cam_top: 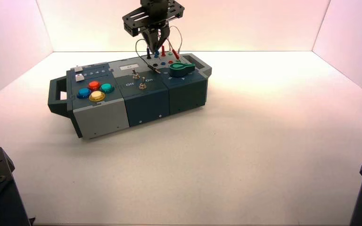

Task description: Insert the blue wire.

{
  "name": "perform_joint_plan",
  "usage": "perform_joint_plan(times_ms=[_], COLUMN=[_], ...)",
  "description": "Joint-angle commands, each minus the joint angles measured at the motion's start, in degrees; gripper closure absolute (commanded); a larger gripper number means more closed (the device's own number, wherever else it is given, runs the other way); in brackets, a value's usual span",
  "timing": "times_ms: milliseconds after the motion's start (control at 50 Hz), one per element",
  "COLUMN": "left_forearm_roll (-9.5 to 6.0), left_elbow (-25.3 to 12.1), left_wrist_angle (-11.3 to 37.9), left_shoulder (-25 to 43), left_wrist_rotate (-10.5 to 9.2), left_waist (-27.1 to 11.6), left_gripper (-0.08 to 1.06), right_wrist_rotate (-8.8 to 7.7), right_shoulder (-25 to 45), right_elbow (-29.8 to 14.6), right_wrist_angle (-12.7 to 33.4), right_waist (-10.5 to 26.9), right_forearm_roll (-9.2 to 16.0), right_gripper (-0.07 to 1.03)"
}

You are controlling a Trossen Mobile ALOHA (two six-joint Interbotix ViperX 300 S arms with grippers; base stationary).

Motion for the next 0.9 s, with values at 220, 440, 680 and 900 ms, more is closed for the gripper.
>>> perform_joint_plan(times_ms=[220,440,680,900], left_forearm_roll=[0.18,0.18,0.09,0.18], left_elbow=[-1.7,-1.8,-1.7,-1.7], left_wrist_angle=[-0.4,-0.4,-0.4,-0.4], left_shoulder=[0.3,0.3,0.3,0.3], left_wrist_rotate=[0.09,0.18,0.09,0.09], left_waist=[0.1,0.2,0.1,0.2], left_gripper=[1.01,1.01,1.01,1.01], right_wrist_rotate=[0.35,0.44,0.44,0.44], right_shoulder=[-1.4,-1.1,-0.9,-0.9], right_elbow=[-0.4,-0.1,-0.1,-0.1], right_wrist_angle=[-0.8,-0.8,-0.8,-0.8], right_waist=[-0.4,-0.6,-0.6,-0.6], right_forearm_roll=[-0.3,-0.4,-0.4,-0.7], right_gripper=[0.98,0.98,0.98,0.98])
